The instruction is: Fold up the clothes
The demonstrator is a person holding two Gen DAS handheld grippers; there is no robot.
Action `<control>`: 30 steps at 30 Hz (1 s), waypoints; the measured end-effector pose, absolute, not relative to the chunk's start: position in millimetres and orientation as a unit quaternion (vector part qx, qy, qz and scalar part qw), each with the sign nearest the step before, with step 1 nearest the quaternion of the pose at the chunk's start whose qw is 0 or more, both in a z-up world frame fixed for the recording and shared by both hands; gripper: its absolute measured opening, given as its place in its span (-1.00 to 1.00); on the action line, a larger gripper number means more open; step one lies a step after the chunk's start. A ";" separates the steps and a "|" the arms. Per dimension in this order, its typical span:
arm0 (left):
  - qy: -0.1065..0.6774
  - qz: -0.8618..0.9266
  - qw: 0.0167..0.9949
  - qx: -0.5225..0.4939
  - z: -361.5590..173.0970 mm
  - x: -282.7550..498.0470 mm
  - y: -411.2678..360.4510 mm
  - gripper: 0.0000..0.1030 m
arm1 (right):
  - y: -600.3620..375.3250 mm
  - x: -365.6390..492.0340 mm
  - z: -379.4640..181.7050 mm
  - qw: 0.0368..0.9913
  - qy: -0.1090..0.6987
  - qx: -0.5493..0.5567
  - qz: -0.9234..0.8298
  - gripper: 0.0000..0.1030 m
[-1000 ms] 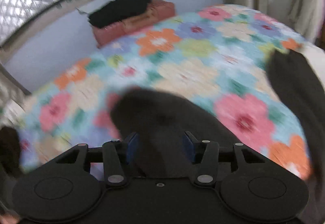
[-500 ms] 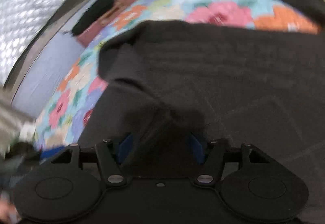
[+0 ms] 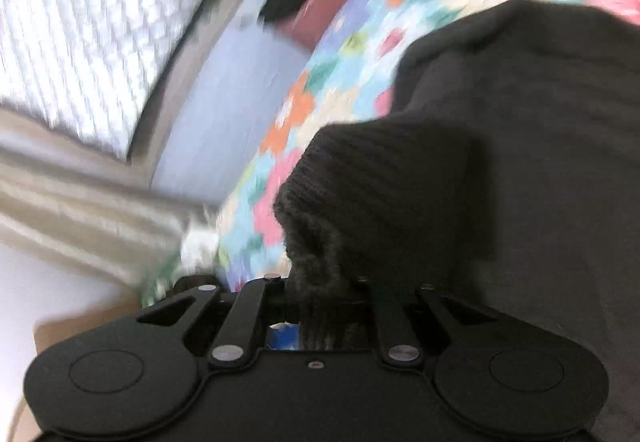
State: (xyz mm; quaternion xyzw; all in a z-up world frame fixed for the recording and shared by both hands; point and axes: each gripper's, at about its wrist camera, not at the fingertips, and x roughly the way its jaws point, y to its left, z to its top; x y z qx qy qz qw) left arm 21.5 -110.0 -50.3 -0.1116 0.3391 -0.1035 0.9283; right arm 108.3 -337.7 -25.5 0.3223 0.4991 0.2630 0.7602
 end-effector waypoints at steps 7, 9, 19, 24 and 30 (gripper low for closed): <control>0.364 -0.094 0.894 -0.246 -83.3 55.2 -43.6 -0.32 | -302.5 185.0 13.3 0.751 0.564 0.202 0.278 -0.08; 0.366 -0.108 0.881 -0.278 -89.9 62.8 -33.6 -0.48 | -298.7 208.6 36.3 0.777 0.557 0.129 0.263 -0.08; 0.420 -0.127 0.791 -0.427 -133.8 81.4 8.7 0.30 | -273.4 317.4 -1.3 0.811 0.550 -0.108 0.167 0.13; 0.428 -0.167 0.775 -0.434 -148.6 99.0 -2.3 -0.30 | -247.1 321.2 -51.6 0.781 0.584 -0.146 0.163 0.66; 0.293 -0.129 0.889 -0.327 -95.8 84.3 -15.0 -0.88 | -243.7 309.4 -26.0 0.804 0.529 -0.208 0.174 -0.70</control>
